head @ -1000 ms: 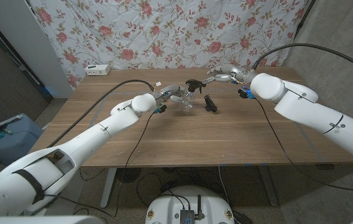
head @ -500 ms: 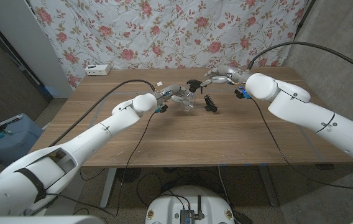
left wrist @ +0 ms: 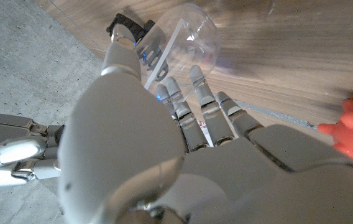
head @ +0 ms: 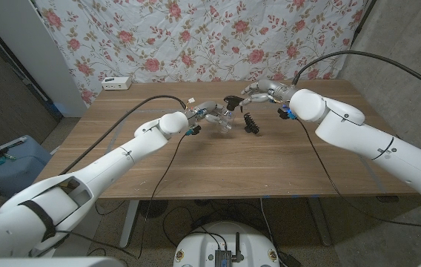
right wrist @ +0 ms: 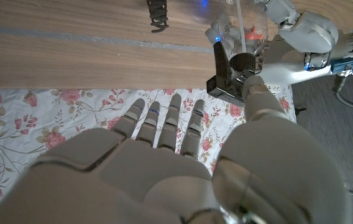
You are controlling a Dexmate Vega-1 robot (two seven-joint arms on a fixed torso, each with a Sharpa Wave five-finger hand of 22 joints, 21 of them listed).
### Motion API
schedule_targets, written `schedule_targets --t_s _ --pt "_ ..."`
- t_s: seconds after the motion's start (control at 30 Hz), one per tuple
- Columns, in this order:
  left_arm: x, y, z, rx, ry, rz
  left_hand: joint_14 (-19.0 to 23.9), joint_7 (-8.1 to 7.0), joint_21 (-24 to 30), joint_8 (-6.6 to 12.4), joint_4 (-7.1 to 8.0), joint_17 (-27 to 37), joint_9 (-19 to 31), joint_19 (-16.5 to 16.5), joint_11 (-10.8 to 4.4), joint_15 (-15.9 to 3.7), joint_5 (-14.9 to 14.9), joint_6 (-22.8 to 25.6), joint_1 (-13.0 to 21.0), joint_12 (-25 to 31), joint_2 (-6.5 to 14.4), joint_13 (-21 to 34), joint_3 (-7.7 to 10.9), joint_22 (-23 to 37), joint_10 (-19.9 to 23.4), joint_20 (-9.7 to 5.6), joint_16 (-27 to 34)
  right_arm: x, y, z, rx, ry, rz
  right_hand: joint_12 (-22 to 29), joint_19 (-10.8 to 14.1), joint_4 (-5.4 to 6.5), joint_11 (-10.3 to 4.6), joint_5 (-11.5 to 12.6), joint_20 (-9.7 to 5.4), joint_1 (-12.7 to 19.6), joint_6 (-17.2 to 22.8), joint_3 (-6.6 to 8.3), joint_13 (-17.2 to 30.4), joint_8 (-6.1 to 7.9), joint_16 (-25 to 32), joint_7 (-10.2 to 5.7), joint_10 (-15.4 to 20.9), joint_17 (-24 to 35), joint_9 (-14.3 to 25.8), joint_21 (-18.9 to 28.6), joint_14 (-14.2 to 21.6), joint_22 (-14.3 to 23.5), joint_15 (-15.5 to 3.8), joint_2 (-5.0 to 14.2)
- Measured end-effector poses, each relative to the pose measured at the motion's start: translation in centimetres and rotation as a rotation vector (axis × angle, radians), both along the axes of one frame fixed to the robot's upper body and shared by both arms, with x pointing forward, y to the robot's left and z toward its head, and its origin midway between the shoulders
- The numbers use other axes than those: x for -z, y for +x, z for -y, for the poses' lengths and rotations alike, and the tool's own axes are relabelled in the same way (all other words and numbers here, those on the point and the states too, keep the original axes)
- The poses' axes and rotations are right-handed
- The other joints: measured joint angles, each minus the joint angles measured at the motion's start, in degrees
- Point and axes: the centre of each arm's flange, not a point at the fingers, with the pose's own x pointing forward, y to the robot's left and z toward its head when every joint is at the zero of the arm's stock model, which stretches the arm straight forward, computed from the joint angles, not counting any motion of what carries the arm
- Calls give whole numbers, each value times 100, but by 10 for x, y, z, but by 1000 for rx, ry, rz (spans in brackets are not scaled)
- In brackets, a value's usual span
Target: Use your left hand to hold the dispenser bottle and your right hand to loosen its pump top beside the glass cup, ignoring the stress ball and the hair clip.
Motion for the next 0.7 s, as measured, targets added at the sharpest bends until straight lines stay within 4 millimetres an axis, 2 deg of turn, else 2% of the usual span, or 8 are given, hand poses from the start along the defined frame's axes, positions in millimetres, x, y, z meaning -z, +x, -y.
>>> schedule_targets --t_s 0.17,0.3,0.37,0.47,0.57,0.7 --pt "1 1 1 3 1 -3 1 0 -20 0 0 3 0 0 0 -1 0 0 0 2 0 26 0 0 0 0 -8 -1 -1 -4 18 -14 13 183 0 30 -81 0 0 0 155 -31 44 1 39 0 366 40 0 0 163 0 -96 0" --pt "1 1 2 3 1 -3 28 0 -22 0 0 3 0 0 0 12 -22 0 0 2 0 26 0 0 0 0 -11 -1 -1 -7 30 -23 19 264 52 34 -182 0 8 18 247 -34 70 1 65 -35 488 54 0 0 270 0 -127 -18" --pt "1 1 3 6 1 -3 30 0 -22 0 0 3 0 0 0 14 -22 0 0 2 0 27 0 0 0 0 -12 -1 -1 -6 36 -24 20 271 72 32 -173 0 -11 68 329 -33 94 36 65 -37 516 54 -1 0 302 0 -159 -4" --pt "0 2 3 8 2 -3 31 0 -22 -1 0 3 0 0 0 14 -22 0 0 2 0 28 0 0 -1 0 -16 -1 -1 -9 36 -27 24 307 91 17 -195 0 9 151 412 32 94 64 65 -120 538 73 -1 0 311 0 -168 32" --pt "0 2 4 8 2 -3 32 0 -22 -2 0 3 0 0 -1 14 -22 0 0 1 0 38 0 0 -1 0 -29 -1 -1 -9 38 -28 28 307 112 17 -204 0 30 197 523 32 121 101 65 -231 547 81 -1 0 311 0 -168 78" --pt "0 3 4 7 3 -4 33 0 -22 -4 0 2 0 0 -1 15 -22 0 0 0 0 42 0 0 -1 0 -32 -2 -2 -8 40 -30 31 307 112 40 -204 0 30 224 625 55 121 122 65 -291 547 107 -1 0 343 0 -137 104"
